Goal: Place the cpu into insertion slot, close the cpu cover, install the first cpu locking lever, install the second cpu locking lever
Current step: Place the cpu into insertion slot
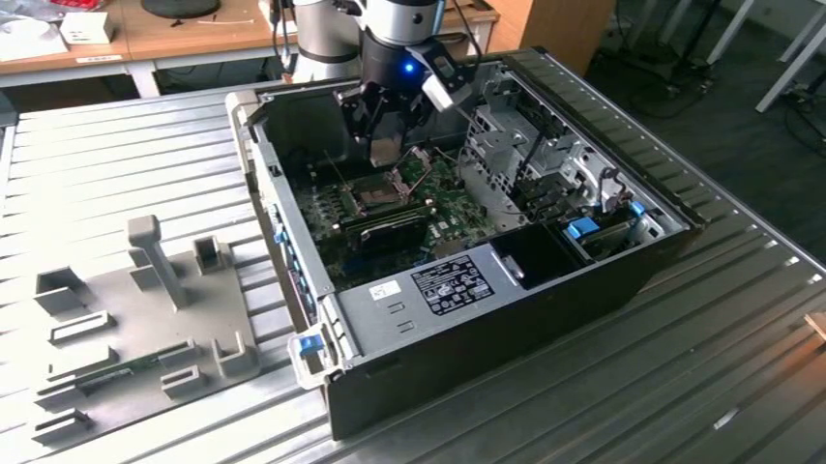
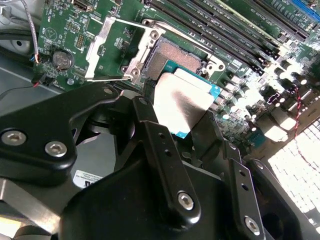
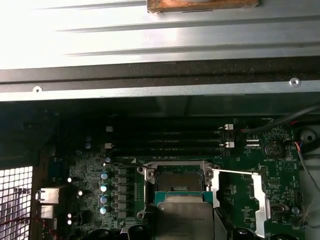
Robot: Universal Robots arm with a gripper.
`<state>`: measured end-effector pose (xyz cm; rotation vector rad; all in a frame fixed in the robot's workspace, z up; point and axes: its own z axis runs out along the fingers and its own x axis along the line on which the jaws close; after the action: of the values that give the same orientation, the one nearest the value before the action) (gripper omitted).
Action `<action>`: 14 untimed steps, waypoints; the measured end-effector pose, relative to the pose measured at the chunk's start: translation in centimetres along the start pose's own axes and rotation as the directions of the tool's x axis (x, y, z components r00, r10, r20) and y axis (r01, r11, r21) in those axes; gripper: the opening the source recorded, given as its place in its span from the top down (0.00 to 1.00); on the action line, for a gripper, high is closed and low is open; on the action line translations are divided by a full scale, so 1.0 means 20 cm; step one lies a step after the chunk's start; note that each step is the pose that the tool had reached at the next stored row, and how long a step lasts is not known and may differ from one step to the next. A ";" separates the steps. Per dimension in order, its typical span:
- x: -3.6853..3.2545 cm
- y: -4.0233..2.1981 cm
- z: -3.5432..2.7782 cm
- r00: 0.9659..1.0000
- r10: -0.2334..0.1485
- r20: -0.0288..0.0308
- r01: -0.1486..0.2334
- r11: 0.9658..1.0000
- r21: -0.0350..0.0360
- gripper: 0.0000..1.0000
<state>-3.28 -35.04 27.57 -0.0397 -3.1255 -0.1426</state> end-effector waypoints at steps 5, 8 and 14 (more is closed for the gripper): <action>0.000 -0.004 0.042 1.000 0.000 0.001 0.000 1.000 0.002 0.46; 0.001 -0.006 0.069 1.000 0.000 0.002 0.000 1.000 0.003 0.46; 0.002 -0.011 0.124 1.000 0.000 0.005 0.000 1.000 0.004 0.46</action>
<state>-3.35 -35.03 25.08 -0.0394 -3.1304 -0.1359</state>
